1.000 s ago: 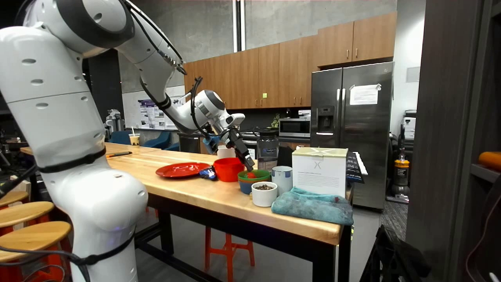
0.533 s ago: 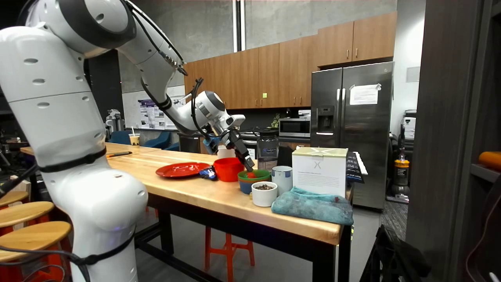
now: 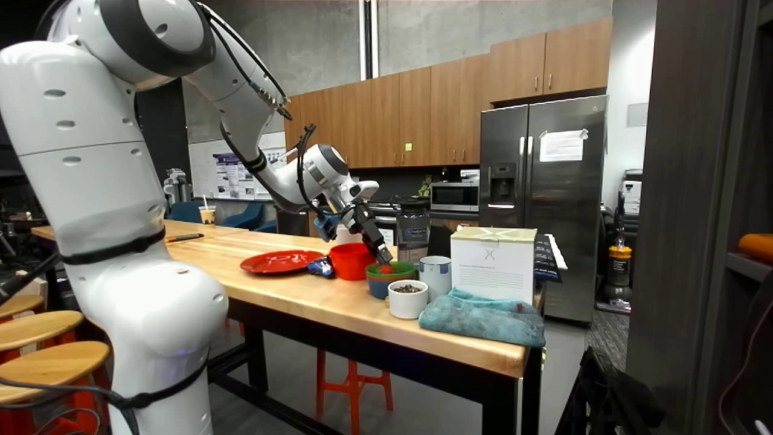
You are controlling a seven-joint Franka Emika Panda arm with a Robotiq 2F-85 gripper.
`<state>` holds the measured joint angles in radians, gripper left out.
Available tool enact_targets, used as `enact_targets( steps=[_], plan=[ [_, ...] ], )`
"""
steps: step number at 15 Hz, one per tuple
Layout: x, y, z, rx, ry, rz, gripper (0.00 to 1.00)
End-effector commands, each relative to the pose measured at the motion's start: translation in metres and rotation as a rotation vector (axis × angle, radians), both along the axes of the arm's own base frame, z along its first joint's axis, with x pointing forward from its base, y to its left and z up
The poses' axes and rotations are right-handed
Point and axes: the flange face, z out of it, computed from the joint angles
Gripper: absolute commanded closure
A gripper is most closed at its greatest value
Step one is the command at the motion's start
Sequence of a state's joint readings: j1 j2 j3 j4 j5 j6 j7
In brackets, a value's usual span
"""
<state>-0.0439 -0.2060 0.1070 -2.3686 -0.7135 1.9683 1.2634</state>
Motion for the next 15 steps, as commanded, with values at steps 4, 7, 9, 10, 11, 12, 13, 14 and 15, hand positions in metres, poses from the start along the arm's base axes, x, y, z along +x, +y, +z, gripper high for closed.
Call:
enact_targets(
  steps=[4,7,9,10,11,12,13,14,15],
  plan=[
    [0.0034,-0.0004,-0.0056,0.013,-0.033,0.003,0.0],
    [0.0055,0.0027,-0.0077,0.025,-0.051,0.013,0.0],
    [0.0069,0.0044,-0.0084,0.032,-0.062,0.017,0.0],
    [0.0073,0.005,-0.0088,0.035,-0.067,0.019,0.0],
    [0.0077,0.0056,-0.0089,0.038,-0.072,0.02,0.0],
    [0.0077,0.0057,-0.0087,0.039,-0.076,0.02,0.0],
    [0.0078,0.0055,-0.0081,0.039,-0.079,0.018,0.0],
    [0.0078,0.0047,-0.0067,0.037,-0.083,0.014,0.0],
    [0.0078,0.004,-0.0048,0.034,-0.085,0.009,0.0]
  ],
)
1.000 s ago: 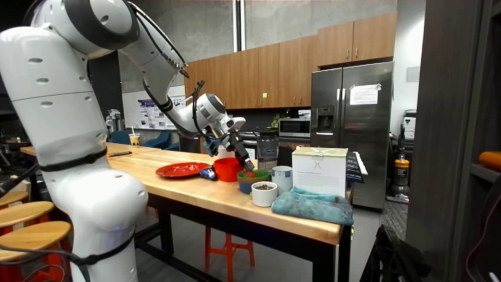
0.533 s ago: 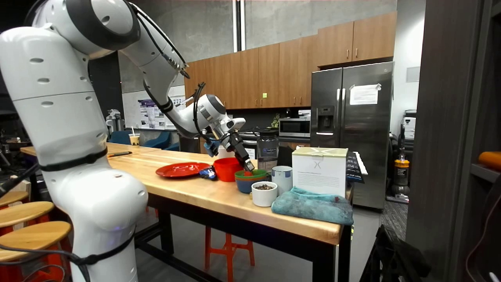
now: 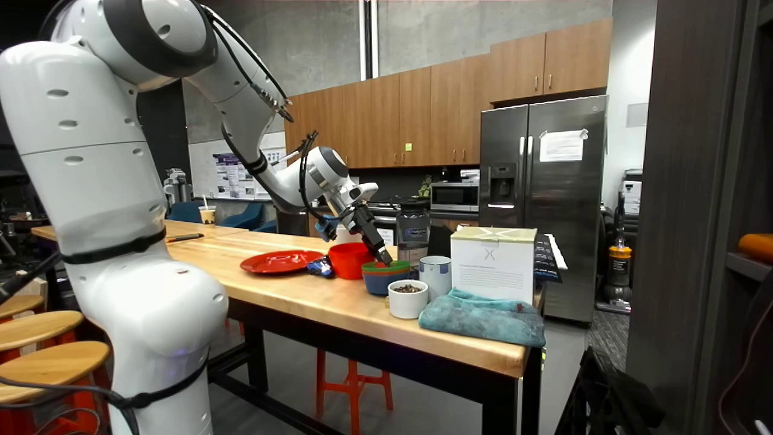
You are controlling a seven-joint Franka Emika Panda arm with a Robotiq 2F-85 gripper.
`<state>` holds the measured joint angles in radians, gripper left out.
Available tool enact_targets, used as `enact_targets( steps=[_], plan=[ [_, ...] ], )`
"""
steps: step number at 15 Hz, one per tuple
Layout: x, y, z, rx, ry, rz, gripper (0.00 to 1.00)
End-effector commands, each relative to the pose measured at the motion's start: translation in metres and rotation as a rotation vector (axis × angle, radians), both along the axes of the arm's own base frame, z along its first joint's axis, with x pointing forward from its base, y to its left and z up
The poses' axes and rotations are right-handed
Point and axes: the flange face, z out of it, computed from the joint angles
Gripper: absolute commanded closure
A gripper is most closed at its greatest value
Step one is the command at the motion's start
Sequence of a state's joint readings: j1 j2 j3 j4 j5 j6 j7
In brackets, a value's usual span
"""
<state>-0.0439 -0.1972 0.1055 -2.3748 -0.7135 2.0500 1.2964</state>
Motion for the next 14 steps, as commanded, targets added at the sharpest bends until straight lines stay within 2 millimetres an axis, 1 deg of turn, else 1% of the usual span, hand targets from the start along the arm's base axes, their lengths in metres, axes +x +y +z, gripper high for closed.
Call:
enact_targets(
  steps=[1,2,3,4,6,7,10,11,12,13,14],
  plan=[
    [0.001,-0.003,0.001,-0.004,-0.024,-0.015,0.0],
    [0.001,-0.003,0.004,-0.008,-0.025,-0.019,0.0],
    [0.001,-0.004,0.009,-0.015,-0.026,-0.023,0.16],
    [0.002,-0.005,0.014,-0.016,-0.032,-0.026,0.25],
    [0.005,-0.005,0.025,-0.017,-0.05,-0.034,0.39],
    [0.006,-0.005,0.029,-0.018,-0.057,-0.034,0.48],
    [0.011,-0.004,0.037,-0.02,-0.074,-0.033,0.72],
    [0.012,-0.004,0.039,-0.021,-0.079,-0.033,0.29],
    [0.013,-0.004,0.041,-0.018,-0.083,-0.036,0.33],
    [0.013,-0.003,0.041,-0.012,-0.085,-0.044,0.32],
    [0.014,-0.003,0.037,-0.016,-0.064,-0.052,0.28]
  ],
)
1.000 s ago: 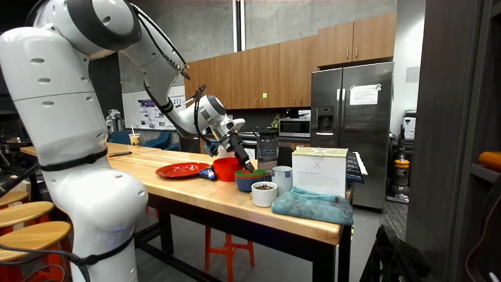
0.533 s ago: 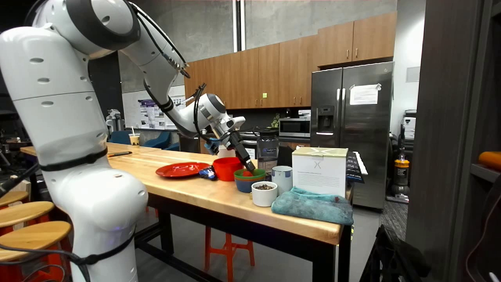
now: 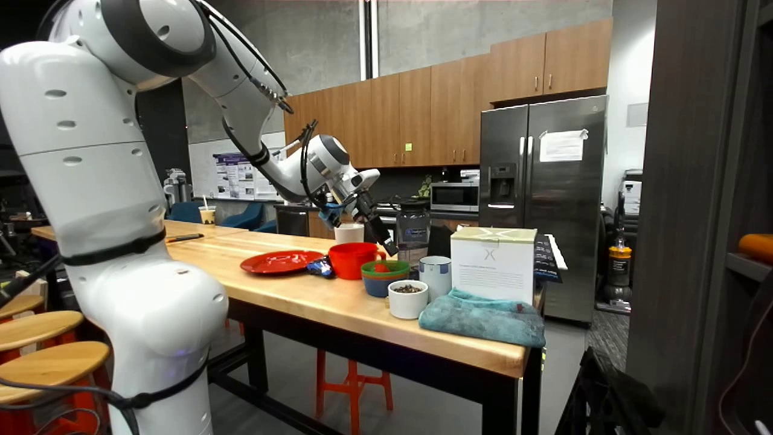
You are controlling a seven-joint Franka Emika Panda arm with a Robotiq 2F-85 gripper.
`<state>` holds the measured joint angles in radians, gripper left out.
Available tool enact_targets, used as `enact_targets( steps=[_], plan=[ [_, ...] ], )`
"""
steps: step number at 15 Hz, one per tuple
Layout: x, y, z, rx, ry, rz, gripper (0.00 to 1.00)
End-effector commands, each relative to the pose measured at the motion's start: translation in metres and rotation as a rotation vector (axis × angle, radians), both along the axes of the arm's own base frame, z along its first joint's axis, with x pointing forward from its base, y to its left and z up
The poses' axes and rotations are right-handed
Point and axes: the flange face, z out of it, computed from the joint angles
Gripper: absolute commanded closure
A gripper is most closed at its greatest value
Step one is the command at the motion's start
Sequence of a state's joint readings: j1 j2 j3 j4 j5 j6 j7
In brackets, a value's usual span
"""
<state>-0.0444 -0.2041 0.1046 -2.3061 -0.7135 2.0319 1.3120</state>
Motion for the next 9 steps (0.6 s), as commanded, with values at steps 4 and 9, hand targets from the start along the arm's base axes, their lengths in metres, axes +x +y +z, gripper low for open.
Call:
enact_targets(
  steps=[4,9],
  plan=[
    [-0.01,-0.002,-0.005,-0.03,0.108,-0.027,0.02],
    [-0.017,0.006,-0.007,-0.003,0.185,-0.032,0.0]
  ],
)
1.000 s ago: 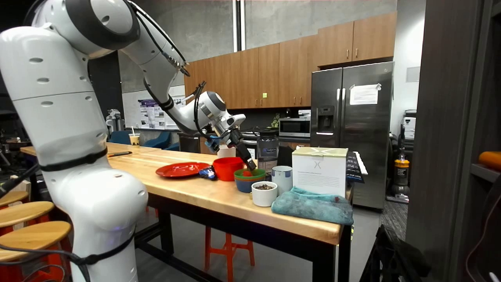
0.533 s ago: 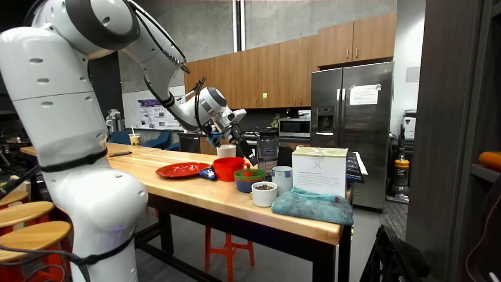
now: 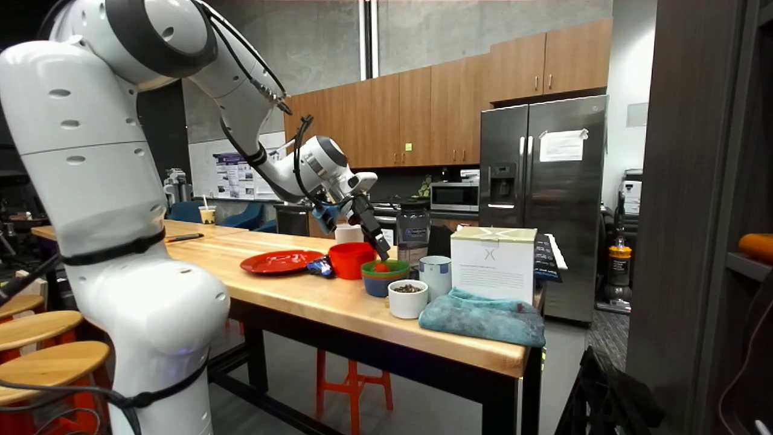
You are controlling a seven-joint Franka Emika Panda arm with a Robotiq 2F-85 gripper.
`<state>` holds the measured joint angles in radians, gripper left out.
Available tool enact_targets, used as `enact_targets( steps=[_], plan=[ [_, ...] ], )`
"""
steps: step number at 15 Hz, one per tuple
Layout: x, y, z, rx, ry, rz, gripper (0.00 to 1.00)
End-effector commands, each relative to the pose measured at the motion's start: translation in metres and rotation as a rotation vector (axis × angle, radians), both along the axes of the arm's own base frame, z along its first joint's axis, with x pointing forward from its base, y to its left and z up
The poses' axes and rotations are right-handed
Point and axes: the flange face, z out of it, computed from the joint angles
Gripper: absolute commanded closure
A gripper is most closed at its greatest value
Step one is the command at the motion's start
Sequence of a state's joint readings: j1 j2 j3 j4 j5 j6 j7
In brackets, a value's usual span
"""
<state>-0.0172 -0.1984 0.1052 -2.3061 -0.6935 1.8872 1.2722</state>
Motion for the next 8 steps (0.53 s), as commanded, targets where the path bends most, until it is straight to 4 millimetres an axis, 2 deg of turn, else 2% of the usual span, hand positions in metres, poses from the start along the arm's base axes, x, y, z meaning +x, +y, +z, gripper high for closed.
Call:
enact_targets(
  steps=[1,4,8],
  plan=[
    [-0.0049,0.0086,0.002,0.067,0.073,0.001,0.0],
    [-0.0099,0.0161,-0.0006,0.129,0.149,0.012,0.0],
    [-0.0132,0.0147,-0.0019,0.112,0.171,0.018,0.0]
  ],
)
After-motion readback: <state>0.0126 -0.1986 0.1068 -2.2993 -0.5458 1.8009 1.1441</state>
